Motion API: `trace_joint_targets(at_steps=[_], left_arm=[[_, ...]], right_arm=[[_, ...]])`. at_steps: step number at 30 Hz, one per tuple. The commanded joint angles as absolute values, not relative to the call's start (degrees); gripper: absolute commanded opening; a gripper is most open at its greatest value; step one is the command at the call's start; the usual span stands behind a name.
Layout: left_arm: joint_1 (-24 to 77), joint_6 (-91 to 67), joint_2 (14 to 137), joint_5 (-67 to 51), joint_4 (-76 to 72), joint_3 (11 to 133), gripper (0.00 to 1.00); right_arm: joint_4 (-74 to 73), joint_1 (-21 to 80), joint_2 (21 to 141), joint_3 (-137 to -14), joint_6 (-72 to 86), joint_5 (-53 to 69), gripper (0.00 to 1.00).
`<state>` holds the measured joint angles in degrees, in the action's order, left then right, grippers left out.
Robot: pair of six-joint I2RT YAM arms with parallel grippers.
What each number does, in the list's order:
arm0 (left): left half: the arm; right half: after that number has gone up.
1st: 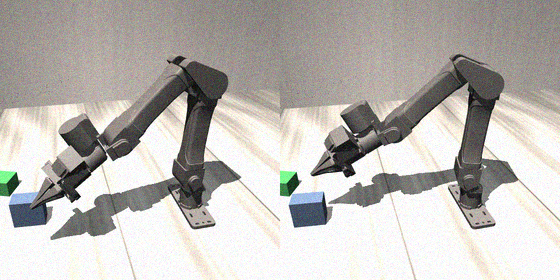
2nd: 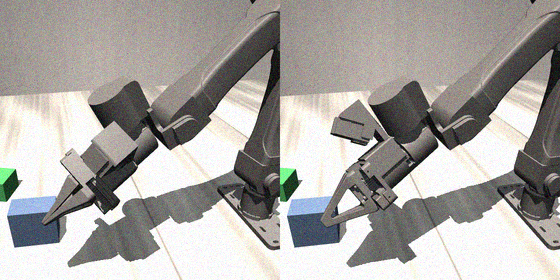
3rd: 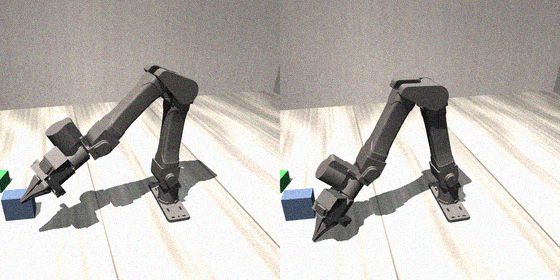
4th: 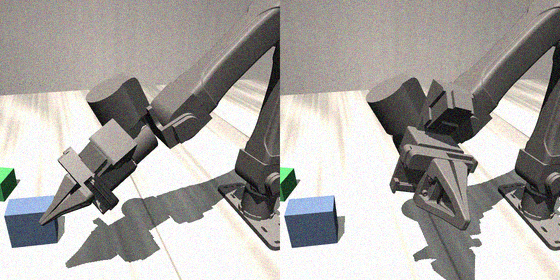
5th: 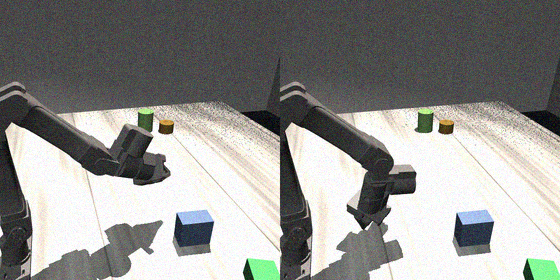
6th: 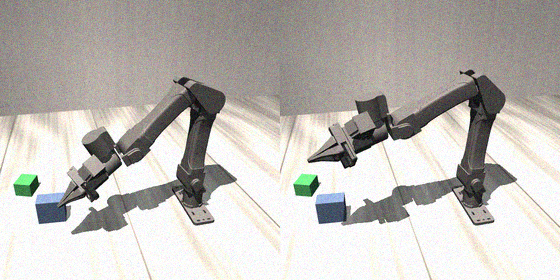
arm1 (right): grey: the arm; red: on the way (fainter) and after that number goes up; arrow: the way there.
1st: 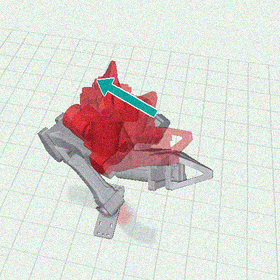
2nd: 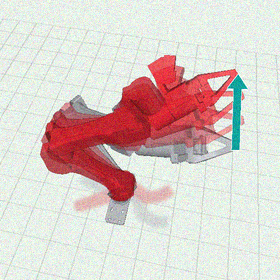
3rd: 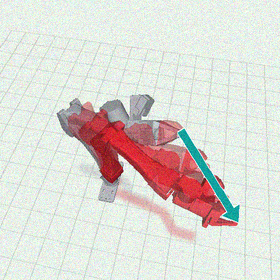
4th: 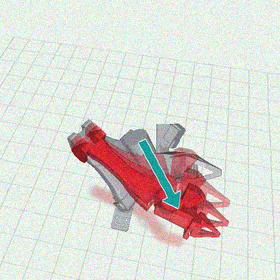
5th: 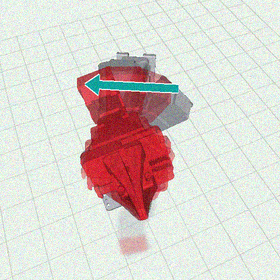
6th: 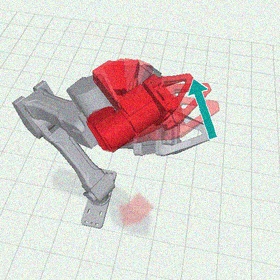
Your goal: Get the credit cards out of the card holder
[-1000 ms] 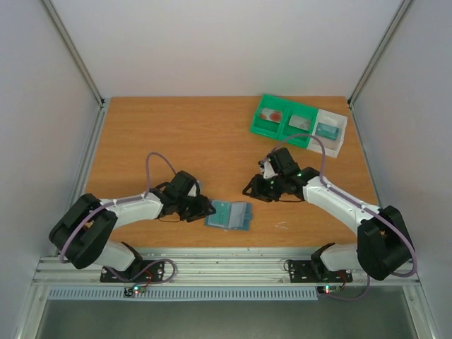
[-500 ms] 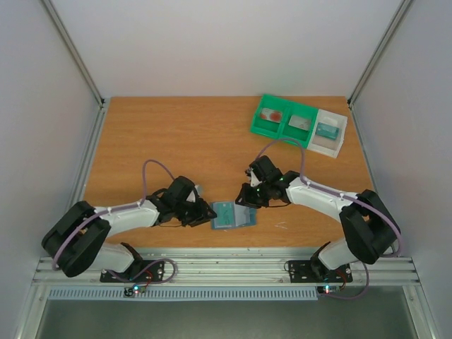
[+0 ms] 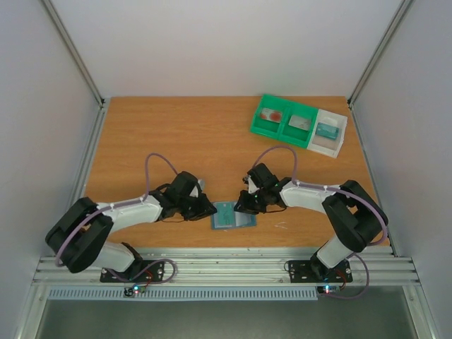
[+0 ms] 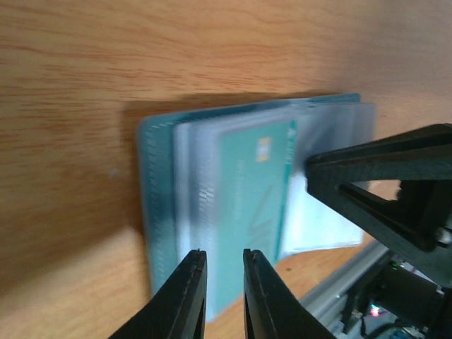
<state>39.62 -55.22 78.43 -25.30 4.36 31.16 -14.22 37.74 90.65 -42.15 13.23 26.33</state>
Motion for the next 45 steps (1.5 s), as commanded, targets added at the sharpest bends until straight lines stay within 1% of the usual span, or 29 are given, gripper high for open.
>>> trace_joint_targets(at_steps=[1,6,11,16,22,24,26,28,31,38,42,45], left_arm=[[39.62,-52.09,83.24,-23.60,0.68,31.43,0.16],[39.63,-53.11,87.51,-23.81,-6.70,28.75,0.12],[39.71,-53.16,89.22,-22.69,-6.72,28.04,0.08],[39.66,-52.61,89.27,-22.05,-4.65,28.75,0.06],[39.64,-51.73,87.79,-20.94,2.08,31.69,0.05],[39.65,-51.53,86.66,-20.39,4.98,32.94,0.06],[39.68,-51.42,85.34,-19.52,8.17,34.09,0.11],[39.72,-51.24,84.08,-18.17,10.47,35.17,0.13],[39.68,-51.15,82.81,-16.39,12.08,36.34,0.19],[39.71,-52.23,83.19,-16.21,9.86,36.84,0.25],[39.73,-52.40,82.95,-15.92,9.10,35.65,0.33],[39.73,-51.91,83.11,-16.70,7.85,34.71,0.33]], right_arm=[[-8.45,38.12,91.70,-40.29,13.15,27.66,0.17],[-3.03,38.14,92.74,-37.09,13.86,29.06,0.15],[3.79,38.12,94.57,-34.44,16.13,31.65,0.14],[5.98,38.10,94.62,-33.18,16.89,31.57,0.14],[9.09,38.08,95.85,-32.06,18.08,31.35,0.14],[10.85,38.14,96.31,-31.63,18.77,31.36,0.14],[12.64,38.14,96.50,-31.22,19.63,31.73,0.14],[13.91,38.13,96.54,-30.95,20.09,32.41,0.14],[13.61,38.11,96.05,-31.02,19.77,32.46,0.14],[13.97,38.14,96.24,-31.03,20.17,32.50,0.14],[13.81,38.06,96.38,-31.19,20.21,31.74,0.14],[13.89,38.16,96.46,-31.20,20.64,31.64,0.14]])
